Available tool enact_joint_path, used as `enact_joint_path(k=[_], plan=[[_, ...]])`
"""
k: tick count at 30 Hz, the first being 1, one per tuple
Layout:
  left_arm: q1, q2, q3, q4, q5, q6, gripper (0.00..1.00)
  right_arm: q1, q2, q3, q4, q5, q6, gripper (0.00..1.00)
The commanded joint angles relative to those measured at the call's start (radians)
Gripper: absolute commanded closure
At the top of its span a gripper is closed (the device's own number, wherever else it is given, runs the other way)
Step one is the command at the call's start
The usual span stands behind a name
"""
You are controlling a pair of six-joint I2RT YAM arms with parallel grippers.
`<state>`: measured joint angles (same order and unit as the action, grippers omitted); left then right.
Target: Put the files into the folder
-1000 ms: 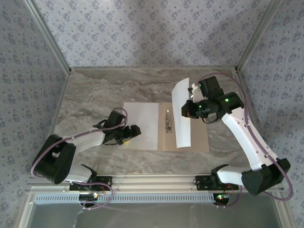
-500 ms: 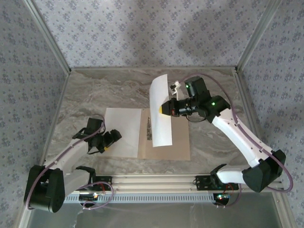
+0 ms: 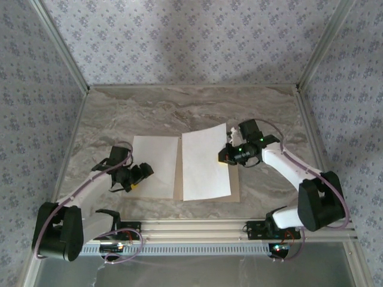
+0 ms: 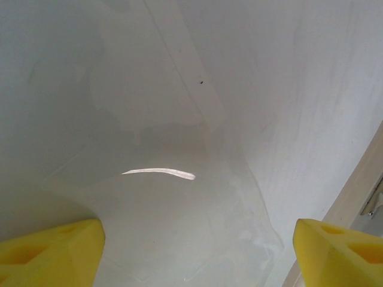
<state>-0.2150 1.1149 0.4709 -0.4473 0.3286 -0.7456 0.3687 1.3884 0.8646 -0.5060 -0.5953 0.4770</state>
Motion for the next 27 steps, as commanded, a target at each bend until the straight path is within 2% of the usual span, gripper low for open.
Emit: enact_joint_path(k=[1,7,11,27], plan=[[0.005,0.018,0.035,-0.043,0.012,0.028,0.17,-0.019,0.034,-0.043,0.053,0.041,-0.058,1.0],[0.005,0.029,0.057,-0.054,0.01,0.035,0.17,-0.042,0.032,-0.097,0.082,0.076,-0.045,1.0],[0.005,0.029,0.057,-0.053,0.01,0.032,0.17,-0.064,0.018,-0.126,0.124,0.054,-0.033,1.0],[0.005,0.022,0.049,-0.054,0.01,0.035,0.17,-0.069,-0.031,-0.179,0.183,0.054,-0.026,1.0]])
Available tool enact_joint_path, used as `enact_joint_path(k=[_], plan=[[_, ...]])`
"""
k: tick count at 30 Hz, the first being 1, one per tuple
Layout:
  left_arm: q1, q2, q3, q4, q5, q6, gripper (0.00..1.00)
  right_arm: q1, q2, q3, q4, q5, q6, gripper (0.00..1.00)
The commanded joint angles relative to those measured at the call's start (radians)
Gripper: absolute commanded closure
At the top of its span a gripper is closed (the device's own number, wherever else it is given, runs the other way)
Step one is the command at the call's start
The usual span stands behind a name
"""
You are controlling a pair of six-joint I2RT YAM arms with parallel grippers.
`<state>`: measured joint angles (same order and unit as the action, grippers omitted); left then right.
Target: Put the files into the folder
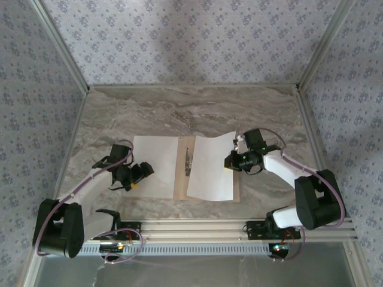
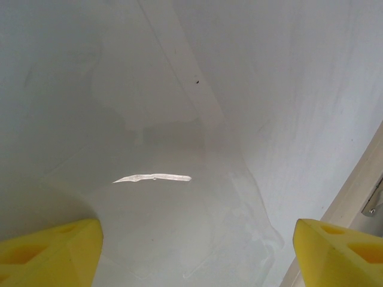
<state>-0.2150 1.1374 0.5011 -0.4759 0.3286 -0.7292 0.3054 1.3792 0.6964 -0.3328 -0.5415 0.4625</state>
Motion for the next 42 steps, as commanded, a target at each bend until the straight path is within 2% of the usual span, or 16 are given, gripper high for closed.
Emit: enact_joint_path(k=[1,17,26,42], plan=[[0.005,0.001,0.019,-0.026,0.01,0.019,0.17,-0.007,-0.021,-0.011,0.005,0.003,-0.014,1.0],[0.006,0.001,0.027,-0.035,0.013,0.027,0.17,-0.009,-0.017,-0.013,-0.055,-0.009,-0.077,1.0],[0.007,0.001,0.027,-0.036,0.017,0.028,0.17,-0.005,-0.002,-0.019,0.003,-0.044,-0.118,1.0],[0.008,0.008,0.025,-0.027,0.025,0.034,0.17,-0.007,0.043,0.044,-0.037,-0.075,-0.216,1.0]])
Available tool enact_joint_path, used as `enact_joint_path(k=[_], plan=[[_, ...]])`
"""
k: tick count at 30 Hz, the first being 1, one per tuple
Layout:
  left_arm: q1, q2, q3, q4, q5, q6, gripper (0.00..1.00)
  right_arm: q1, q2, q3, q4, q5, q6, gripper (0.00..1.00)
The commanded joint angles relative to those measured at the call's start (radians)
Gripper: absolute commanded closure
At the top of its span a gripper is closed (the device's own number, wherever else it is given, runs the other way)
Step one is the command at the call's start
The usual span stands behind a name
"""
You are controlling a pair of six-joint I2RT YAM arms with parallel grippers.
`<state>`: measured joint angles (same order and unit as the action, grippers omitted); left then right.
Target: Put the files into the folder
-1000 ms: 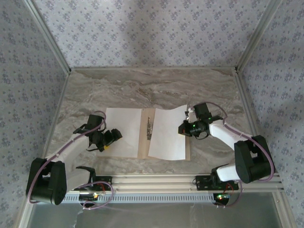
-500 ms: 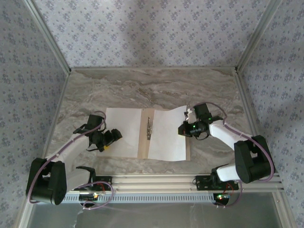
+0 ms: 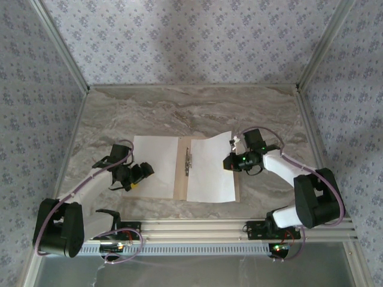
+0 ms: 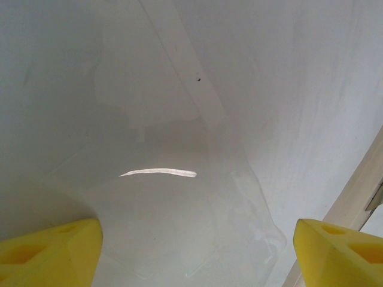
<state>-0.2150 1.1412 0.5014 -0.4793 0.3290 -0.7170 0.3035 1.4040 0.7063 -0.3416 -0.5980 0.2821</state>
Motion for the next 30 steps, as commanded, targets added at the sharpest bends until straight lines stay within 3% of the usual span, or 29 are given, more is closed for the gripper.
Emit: enact_joint_path(k=[1,12,30], plan=[[0.007,0.004,0.025,-0.024,0.025,0.023,0.17,-0.005,0.023,0.038,-0.03,-0.019,-0.038,1.0],[0.007,0.005,0.025,-0.019,0.025,0.023,0.17,-0.054,0.041,0.077,-0.046,-0.057,-0.058,1.0],[0.008,0.037,0.034,-0.008,0.033,0.028,0.17,-0.04,0.071,0.084,-0.052,-0.097,-0.103,1.0]])
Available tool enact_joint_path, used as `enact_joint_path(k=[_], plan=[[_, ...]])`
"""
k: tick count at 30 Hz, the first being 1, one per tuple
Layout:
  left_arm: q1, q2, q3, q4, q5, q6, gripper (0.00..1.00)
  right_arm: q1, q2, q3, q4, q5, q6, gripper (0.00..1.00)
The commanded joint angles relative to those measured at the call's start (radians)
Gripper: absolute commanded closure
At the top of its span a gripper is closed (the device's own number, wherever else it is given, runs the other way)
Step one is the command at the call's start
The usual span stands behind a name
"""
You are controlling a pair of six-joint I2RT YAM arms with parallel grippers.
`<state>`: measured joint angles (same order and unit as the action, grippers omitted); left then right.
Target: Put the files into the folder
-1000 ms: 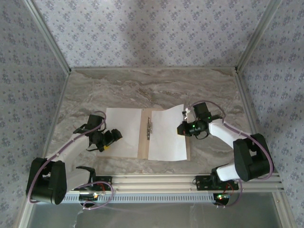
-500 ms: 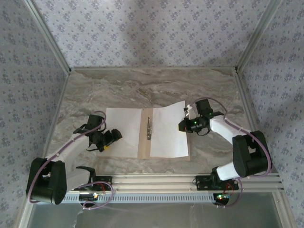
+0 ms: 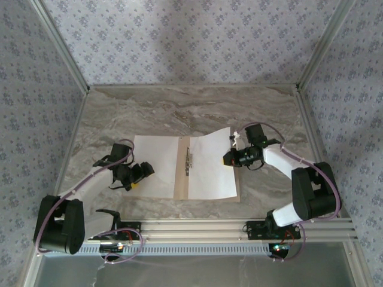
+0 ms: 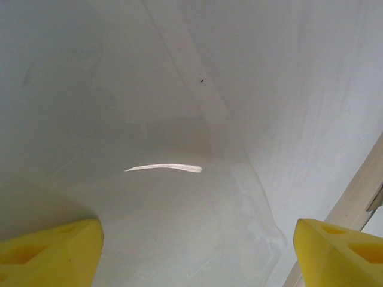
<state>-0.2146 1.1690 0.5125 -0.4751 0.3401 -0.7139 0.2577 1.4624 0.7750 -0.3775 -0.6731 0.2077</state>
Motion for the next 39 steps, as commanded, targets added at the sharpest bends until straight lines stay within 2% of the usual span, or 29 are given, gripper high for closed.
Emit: enact_joint_path(k=[1,10,12,16,18,21,32,39], plan=[[0.007,0.008,0.026,-0.013,0.022,0.025,0.17,0.007,0.013,0.015,-0.013,-0.022,-0.027,1.0],[0.009,0.0,0.018,-0.014,0.023,0.025,0.17,0.005,0.023,0.013,-0.012,-0.002,-0.013,0.98],[0.007,-0.002,0.015,-0.014,0.023,0.024,0.17,0.005,0.023,0.013,-0.011,0.003,-0.01,0.93],[0.007,-0.002,0.015,-0.014,0.025,0.024,0.17,0.006,0.034,0.015,-0.004,0.02,-0.001,0.77],[0.007,-0.003,0.014,-0.014,0.025,0.024,0.17,0.006,0.043,0.018,-0.004,0.017,0.002,0.74],[0.008,-0.003,0.012,-0.013,0.025,0.022,0.17,0.004,0.05,0.015,0.005,0.022,0.015,0.76],[0.007,-0.003,0.006,-0.006,0.027,0.018,0.17,-0.012,0.052,-0.002,0.045,0.026,0.042,0.91],[0.009,-0.002,0.003,-0.006,0.029,0.019,0.17,-0.019,0.047,-0.02,0.06,0.023,0.046,0.95]])
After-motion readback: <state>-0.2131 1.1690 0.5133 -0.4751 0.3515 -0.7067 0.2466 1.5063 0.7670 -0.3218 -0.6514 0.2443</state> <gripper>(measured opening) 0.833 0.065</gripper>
